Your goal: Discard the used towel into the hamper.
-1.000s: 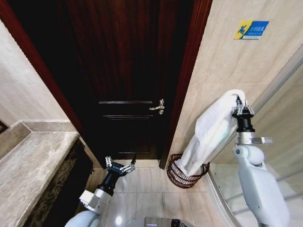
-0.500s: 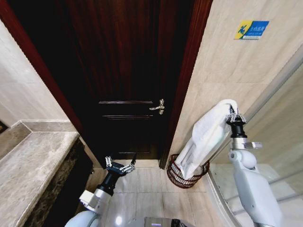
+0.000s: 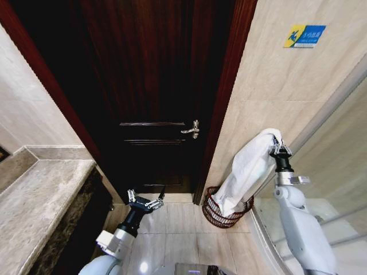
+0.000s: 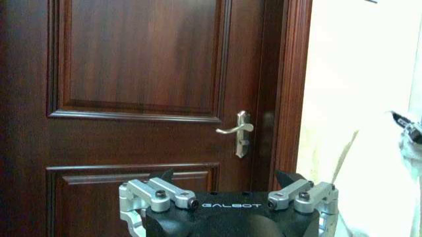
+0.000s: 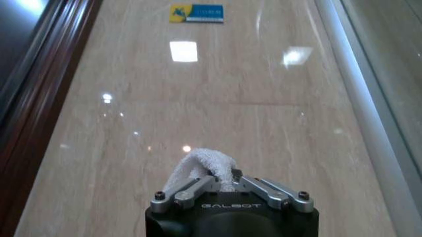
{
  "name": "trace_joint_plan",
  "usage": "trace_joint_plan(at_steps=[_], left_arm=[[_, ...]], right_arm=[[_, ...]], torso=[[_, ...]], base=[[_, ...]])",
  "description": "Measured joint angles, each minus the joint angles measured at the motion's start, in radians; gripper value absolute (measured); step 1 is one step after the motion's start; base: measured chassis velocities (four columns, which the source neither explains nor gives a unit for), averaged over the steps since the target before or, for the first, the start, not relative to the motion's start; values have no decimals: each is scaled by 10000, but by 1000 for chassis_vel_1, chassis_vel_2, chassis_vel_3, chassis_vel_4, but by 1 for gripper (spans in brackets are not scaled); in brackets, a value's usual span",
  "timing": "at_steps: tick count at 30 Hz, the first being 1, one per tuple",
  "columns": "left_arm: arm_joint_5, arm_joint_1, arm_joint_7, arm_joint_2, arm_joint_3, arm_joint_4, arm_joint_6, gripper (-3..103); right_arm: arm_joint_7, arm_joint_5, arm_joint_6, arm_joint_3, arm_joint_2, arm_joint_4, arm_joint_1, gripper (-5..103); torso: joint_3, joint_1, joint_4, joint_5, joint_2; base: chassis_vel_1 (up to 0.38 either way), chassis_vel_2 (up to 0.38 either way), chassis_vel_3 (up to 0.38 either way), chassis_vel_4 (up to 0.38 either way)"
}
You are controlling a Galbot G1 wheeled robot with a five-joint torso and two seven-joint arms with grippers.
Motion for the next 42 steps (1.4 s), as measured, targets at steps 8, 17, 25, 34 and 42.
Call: trace_joint_plan(at_steps=[8,17,25,34,42], left_arm=[[0,0,0,0,0,0,0,100],[0,0,0,0,0,0,0,100],[0,0,0,0,0,0,0,100],[0,0,0,0,0,0,0,100],[0,0,0,0,0,0,0,100]], right_arm=[[-314,-106,405,-84,174,-1022,-89,3],[-580,-156,694,-190,272,-1838,-129,3],[-712,-320,953,-321,423,-2790,-8,3],[-887,-559,1221,-432,604,-3704,100,3],[-1080,-781,1472,-533,903,-4632,230,3]], torso=[[0,0,0,1,0],[0,0,0,0,0],[0,0,1,0,0],[0,0,0,0,0],[0,0,0,0,0]], base=[[0,0,0,0],[0,0,0,0],[0,0,0,0],[0,0,0,0],[0,0,0,0]])
